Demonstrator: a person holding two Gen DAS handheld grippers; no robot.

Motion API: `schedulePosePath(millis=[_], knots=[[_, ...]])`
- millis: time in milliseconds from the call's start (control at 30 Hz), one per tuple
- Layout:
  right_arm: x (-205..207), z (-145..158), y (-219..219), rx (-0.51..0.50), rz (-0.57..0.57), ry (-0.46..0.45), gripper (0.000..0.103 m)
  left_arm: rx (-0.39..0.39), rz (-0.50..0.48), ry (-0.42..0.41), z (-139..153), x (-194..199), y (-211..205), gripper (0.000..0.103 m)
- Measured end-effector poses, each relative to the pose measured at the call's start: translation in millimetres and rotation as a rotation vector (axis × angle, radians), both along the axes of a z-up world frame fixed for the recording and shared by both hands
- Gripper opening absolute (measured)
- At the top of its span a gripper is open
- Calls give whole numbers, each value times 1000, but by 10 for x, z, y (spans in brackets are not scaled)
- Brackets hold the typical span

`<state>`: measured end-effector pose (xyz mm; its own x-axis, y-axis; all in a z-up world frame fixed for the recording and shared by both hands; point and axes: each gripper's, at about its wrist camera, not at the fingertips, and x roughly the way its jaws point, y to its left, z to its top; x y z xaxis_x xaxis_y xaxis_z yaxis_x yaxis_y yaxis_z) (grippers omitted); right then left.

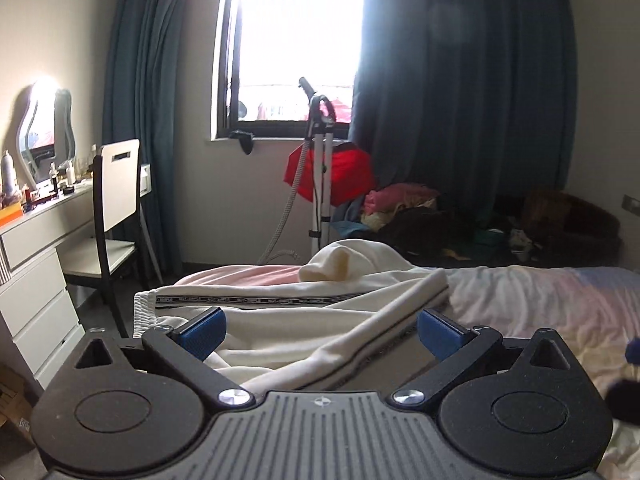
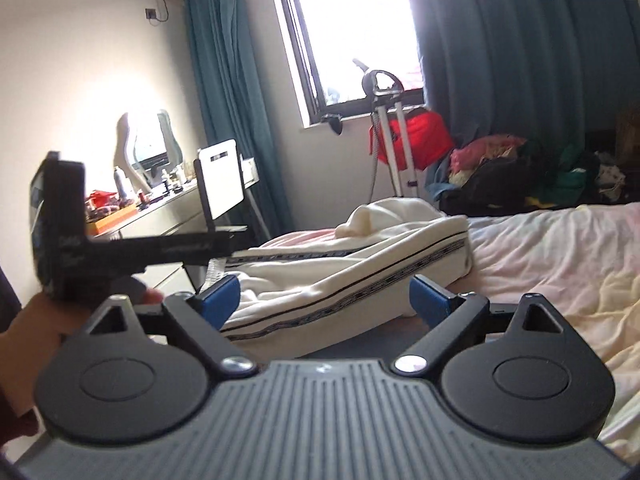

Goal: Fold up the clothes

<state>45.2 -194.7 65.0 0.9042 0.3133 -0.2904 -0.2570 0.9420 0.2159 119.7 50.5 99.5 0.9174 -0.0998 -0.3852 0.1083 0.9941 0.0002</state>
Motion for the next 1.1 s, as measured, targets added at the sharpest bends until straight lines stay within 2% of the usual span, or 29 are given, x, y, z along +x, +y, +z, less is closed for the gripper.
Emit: schedulePosePath(millis=[133, 267, 400, 533, 600, 867, 1000, 1100], knots=[[-163, -51, -157, -35, -135, -96, 93, 30, -49, -65, -39, -518, -200, 103], [-265, -161, -325, -20, -191, -204, 93, 90, -85, -92, -153, -853, -338, 103], [-245, -272, -432, -48, -228, -220, 93, 113, -96, -70, -279, -962, -379, 103], [-141, -410, -577, -36, -228, -197, 93, 121, -86, -55, -374, -892, -373, 103], [-92, -491, -662, -30, -232, -171, 93, 115, -83, -45, -430, -788, -395, 103], [-30, -748, -1066, 36, -293, -99, 93, 167, -77, 37, -1143, -33, -810, 103], [48, -883, -1167, -32, -391, -84, 93, 198, -104, 75, -1407, 563, -1170, 102], [237, -1028, -1289, -9, -431, -18, 93, 207, -109, 64, -1491, 1046, -1472, 101]])
